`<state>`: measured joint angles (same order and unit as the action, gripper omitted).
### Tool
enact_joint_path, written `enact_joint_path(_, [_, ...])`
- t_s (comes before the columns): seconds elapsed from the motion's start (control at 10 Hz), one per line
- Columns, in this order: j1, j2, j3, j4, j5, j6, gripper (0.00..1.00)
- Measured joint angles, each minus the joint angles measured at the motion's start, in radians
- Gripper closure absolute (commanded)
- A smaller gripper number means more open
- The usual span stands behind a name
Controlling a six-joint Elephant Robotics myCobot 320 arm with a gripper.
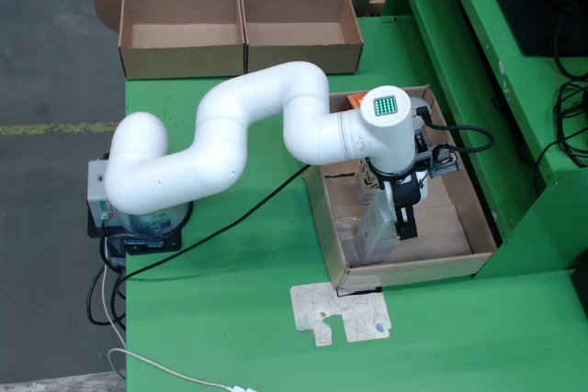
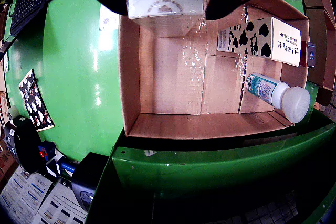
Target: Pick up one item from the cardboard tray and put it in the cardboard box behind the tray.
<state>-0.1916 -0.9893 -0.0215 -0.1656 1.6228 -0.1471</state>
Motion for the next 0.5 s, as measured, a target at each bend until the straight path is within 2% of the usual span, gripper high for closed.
enact_joint_path(0.1, [0.0, 0.0, 0.0, 0.0, 0.0, 0.0, 1.0])
enact_joint_path(0.5, [0.0, 0.0, 0.0, 0.003, 0.002, 0.0, 1.0])
